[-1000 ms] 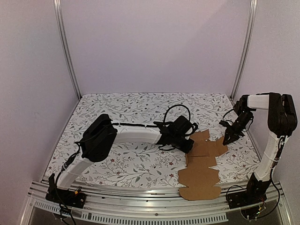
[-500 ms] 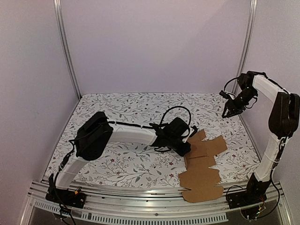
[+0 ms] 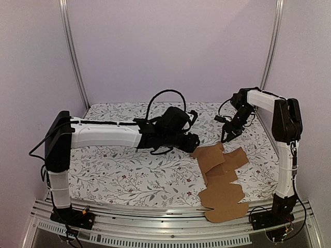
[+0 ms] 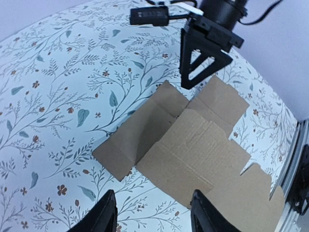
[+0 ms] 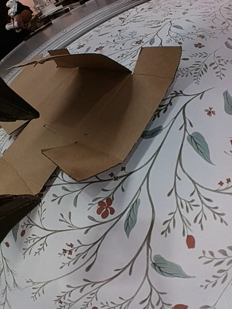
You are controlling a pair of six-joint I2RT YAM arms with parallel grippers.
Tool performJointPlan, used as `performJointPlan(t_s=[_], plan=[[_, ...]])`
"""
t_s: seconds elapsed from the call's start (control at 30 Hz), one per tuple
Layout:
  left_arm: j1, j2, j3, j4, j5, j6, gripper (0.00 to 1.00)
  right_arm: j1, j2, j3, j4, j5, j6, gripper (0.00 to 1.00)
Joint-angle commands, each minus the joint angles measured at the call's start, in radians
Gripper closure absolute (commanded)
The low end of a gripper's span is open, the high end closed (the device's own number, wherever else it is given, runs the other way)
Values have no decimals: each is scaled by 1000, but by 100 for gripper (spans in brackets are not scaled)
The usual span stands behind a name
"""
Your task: Fold the paper box
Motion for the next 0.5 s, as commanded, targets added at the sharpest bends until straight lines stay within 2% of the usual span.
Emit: performJointPlan(t_s=[0.0,0.13,0.27,0.47], plan=[[83,-24,-151,-57,-44,-279,47,29,32,34,12,-3,34,50],[124,0,-213,33,63,-368,46,34,64,35,31,3,86,54],[140,70,-193,109,190,-411,46,33,74,21,43,8,108,58],[151,163,-141,233,285,-448,46,34,51,-32,72,-1,121,60]])
